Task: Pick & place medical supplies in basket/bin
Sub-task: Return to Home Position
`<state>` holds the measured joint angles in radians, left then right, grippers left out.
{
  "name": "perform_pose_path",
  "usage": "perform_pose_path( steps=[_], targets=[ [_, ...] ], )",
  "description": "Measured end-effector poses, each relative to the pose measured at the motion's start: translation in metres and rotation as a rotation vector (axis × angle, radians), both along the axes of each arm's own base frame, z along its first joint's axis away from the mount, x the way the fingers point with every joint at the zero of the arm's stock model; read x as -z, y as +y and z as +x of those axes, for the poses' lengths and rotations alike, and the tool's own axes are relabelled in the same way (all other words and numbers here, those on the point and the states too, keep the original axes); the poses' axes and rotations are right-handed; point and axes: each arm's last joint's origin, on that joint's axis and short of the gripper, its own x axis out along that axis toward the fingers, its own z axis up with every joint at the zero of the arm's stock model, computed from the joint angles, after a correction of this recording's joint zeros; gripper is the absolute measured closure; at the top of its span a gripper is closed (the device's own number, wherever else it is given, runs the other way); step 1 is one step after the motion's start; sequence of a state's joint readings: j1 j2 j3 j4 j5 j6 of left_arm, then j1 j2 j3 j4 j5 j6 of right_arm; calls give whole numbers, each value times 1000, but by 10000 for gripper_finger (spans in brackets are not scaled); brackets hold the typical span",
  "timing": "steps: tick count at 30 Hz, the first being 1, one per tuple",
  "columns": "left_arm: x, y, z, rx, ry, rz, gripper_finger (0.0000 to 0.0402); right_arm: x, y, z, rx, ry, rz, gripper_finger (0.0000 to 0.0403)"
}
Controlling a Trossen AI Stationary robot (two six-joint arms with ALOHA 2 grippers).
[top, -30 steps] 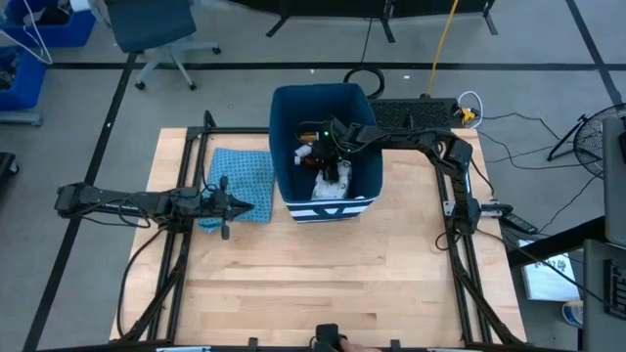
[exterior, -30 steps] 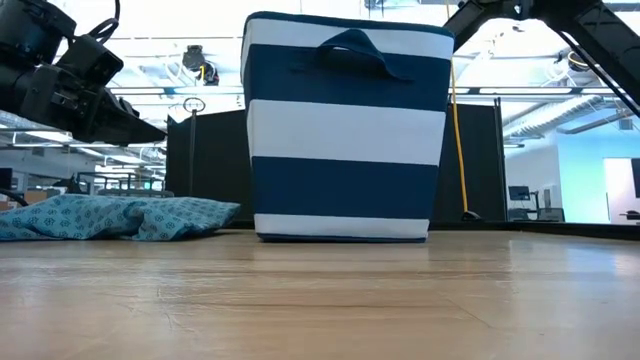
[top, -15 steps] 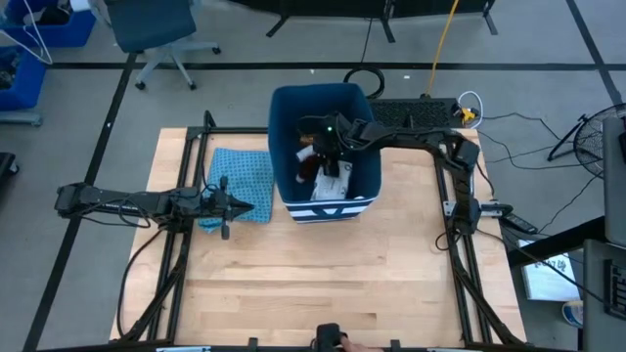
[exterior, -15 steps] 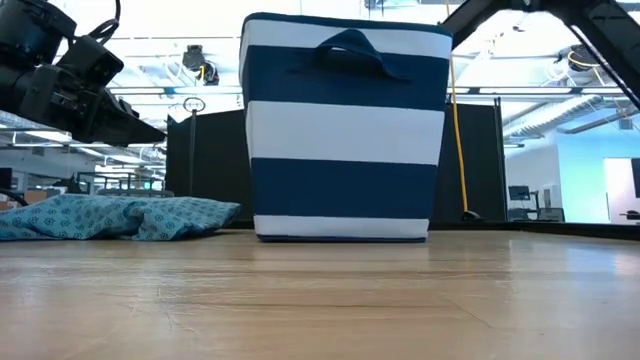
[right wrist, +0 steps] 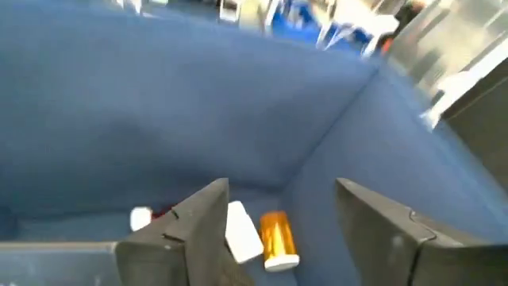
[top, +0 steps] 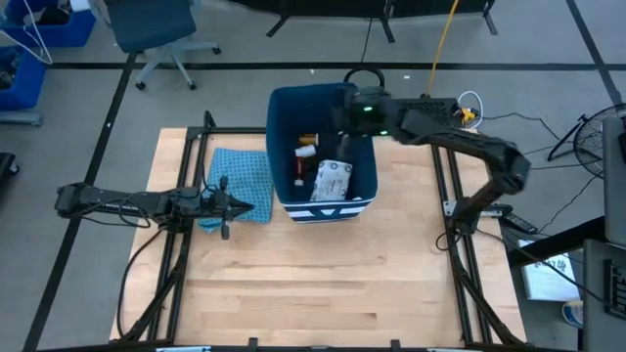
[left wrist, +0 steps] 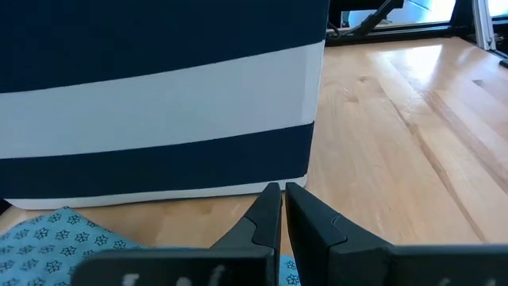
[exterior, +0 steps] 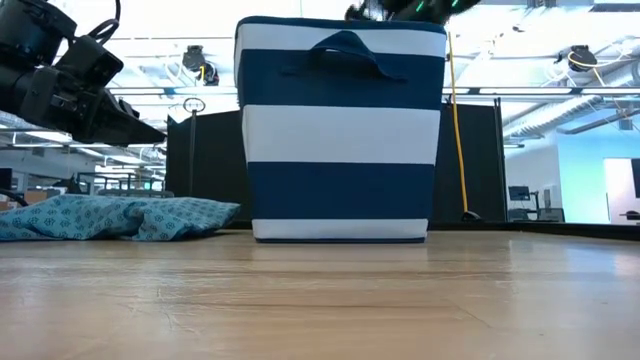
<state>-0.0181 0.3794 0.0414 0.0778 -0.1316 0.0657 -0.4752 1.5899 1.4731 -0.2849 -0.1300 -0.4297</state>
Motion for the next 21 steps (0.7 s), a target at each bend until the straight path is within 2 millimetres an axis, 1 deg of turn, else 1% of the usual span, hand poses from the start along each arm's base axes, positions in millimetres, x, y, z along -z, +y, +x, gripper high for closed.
perform_pose_path(
  steps=[2, 5, 8, 11, 13, 16, 18, 21],
  targets=[
    [0, 0, 0, 3, 1, 10, 376, -26, 12, -18, -10, -64, 0, 197],
    [0, 0, 0, -3, 1, 34, 376, -56, 31, -48, -112, -140, 46, 227],
    [0, 1, 0, -28, 3, 56, 376, -74, 50, -78, -218, -213, 92, 266],
    [0, 2, 0, -63, 4, 71, 376, -83, 67, -109, -240, -288, 87, 310],
    [0, 2, 0, -63, 4, 74, 376, -81, 77, -129, -238, -330, 77, 342],
    [0, 2, 0, -63, 4, 75, 376, -66, 90, -154, -240, -374, 67, 388],
    [0, 2, 0, -61, 5, 78, 376, -52, 98, -167, -250, -401, 59, 397],
    [-1, 1, 0, -18, -1, 80, 376, -27, 106, -182, -246, -440, 95, 395]
  ],
)
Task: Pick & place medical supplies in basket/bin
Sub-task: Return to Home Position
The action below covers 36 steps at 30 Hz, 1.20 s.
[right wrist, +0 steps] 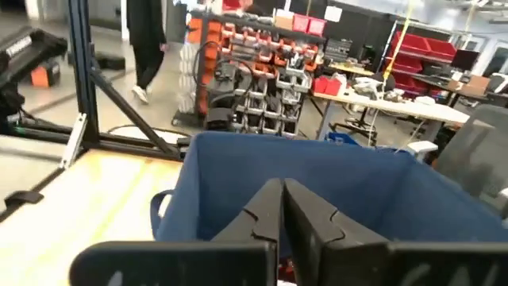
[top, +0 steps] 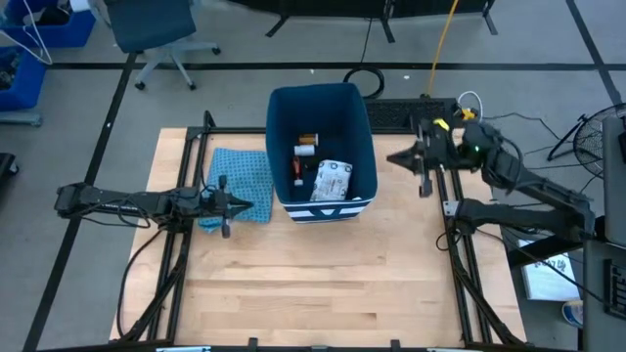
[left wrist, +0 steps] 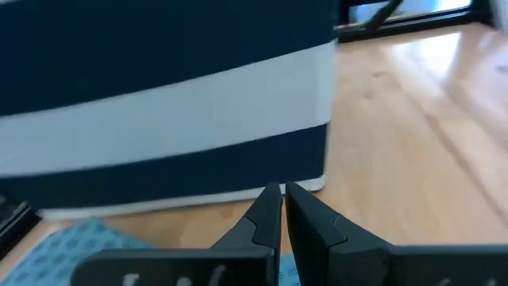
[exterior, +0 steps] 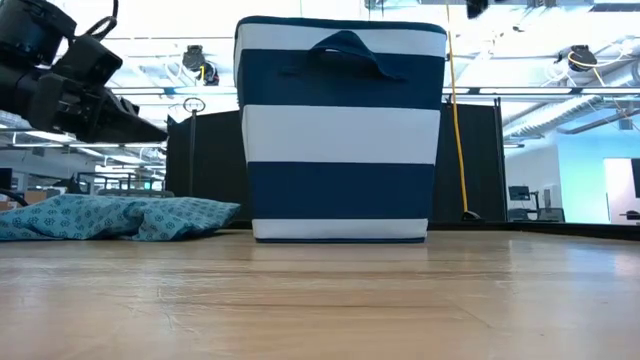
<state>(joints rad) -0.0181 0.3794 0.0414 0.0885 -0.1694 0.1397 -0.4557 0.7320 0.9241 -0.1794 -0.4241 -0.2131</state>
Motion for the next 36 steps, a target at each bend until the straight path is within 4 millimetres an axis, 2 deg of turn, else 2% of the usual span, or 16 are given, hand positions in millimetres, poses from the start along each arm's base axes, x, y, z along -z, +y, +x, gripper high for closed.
perform_pose_path(
  steps=[7, 12, 16, 21, 24, 30, 36],
  targets=[
    [-10, -3, 2, 114, -104, 24, 396, 57, 16, -28, -75, -99, 54, 402],
    [-20, -4, 3, 148, -209, 13, 399, 101, 19, -35, -71, -119, 143, 402],
    [-28, -5, 3, 163, -291, 5, 396, 123, 21, -38, -75, -154, 153, 402],
    [-31, -7, 3, 257, -322, 33, 398, 140, 22, -46, 3, -227, 185, 403],
    [-31, -7, 3, 239, -323, 31, 399, 151, 25, -48, -48, -225, 233, 403],
    [-24, -5, 2, 163, -333, 18, 399, 152, 35, -47, -88, -247, 285, 403],
    [-24, -4, 2, 156, -330, 18, 400, 162, 47, -42, -72, -230, 229, 403]
  ],
)
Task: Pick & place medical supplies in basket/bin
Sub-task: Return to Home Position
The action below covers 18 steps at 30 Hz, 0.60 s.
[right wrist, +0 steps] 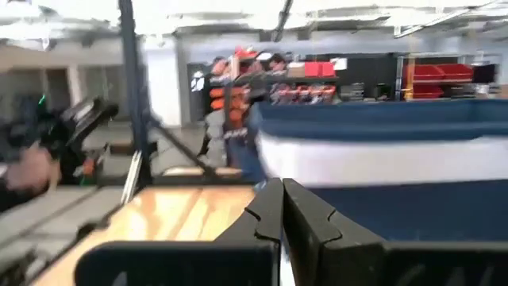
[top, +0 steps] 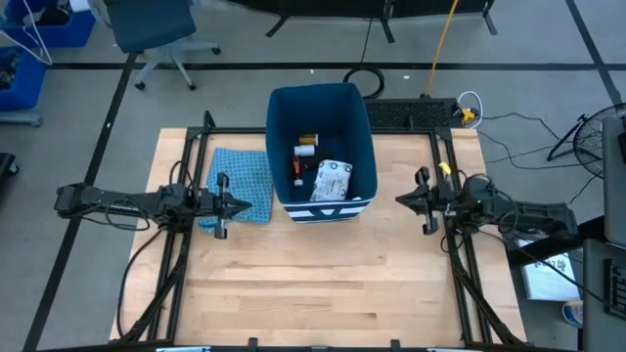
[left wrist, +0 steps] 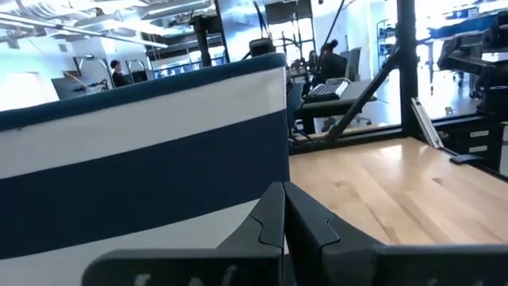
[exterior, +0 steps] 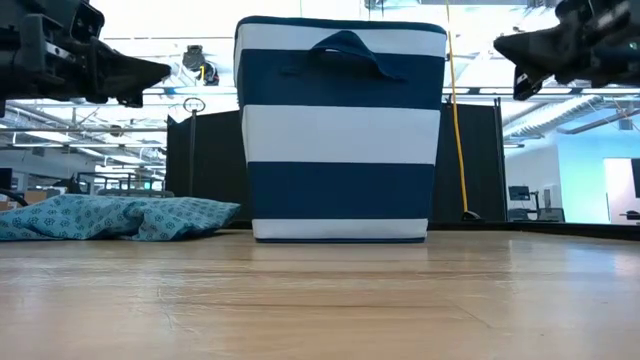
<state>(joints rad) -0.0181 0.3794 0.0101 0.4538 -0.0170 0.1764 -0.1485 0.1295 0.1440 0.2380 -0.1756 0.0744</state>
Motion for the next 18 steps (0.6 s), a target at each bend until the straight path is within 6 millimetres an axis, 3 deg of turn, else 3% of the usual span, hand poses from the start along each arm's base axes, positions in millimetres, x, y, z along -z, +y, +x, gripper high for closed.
perform_pose_path(
  steps=[4, 9, 18],
  targets=[
    [0, 0, 0, -2, 3, -2, 400, 13, 8, 3, -31, -21, -91, 403],
    [1, -1, 0, 40, 6, 27, 400, 2, 12, -1, -34, -152, -110, 403],
    [-5, -2, -9, 79, -54, 70, 400, 2, 15, -7, -27, -86, -110, 403]
  ],
)
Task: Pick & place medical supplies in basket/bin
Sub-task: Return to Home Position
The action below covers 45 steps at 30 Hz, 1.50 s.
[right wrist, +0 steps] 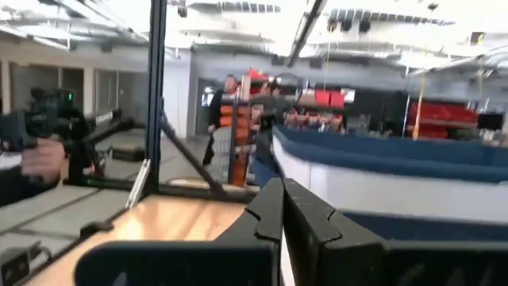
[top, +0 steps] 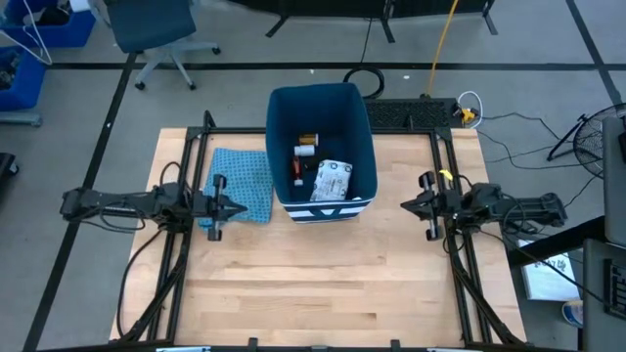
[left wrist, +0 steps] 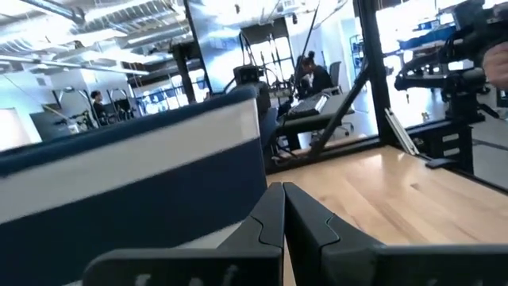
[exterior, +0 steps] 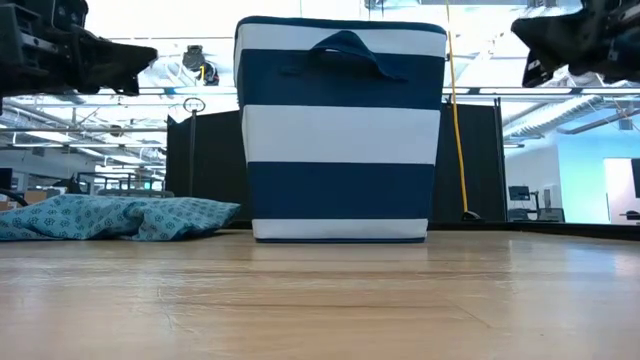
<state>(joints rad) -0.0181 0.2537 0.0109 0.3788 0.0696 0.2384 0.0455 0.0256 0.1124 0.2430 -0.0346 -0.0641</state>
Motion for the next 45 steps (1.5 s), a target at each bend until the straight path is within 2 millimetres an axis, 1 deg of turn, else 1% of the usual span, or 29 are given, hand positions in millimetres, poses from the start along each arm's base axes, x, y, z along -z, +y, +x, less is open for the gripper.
perform_pose_path(
  steps=[3, 8, 13, 16, 22, 29, 35, 39, 45],
  targets=[
    [0, 0, -4, -6, 0, -6, 400, -2, 0, -2, 26, -13, -12, 403],
    [4, 0, -8, -10, 28, -11, 401, 9, 1, 0, 27, 96, -50, 403],
    [10, 1, -9, -28, 90, -12, 401, 20, 3, 3, -28, 126, -72, 403],
    [11, 1, -9, -28, 107, -12, 401, 18, 2, 2, -18, 92, -85, 403],
    [16, 1, -9, -45, 153, -11, 401, 23, -1, 3, 68, 139, -46, 403],
    [16, 1, -9, -44, 156, -14, 401, 25, -2, 4, 67, 164, -3, 403],
    [18, 1, -9, -42, 178, -49, 400, 28, -2, 4, 69, 195, 1, 403],
    [15, 1, -9, -28, 153, -75, 400, 27, -2, 4, 69, 183, 2, 403],
    [16, 1, -9, -34, 160, -163, 392, 27, -2, 4, 68, 180, 2, 403]
  ],
)
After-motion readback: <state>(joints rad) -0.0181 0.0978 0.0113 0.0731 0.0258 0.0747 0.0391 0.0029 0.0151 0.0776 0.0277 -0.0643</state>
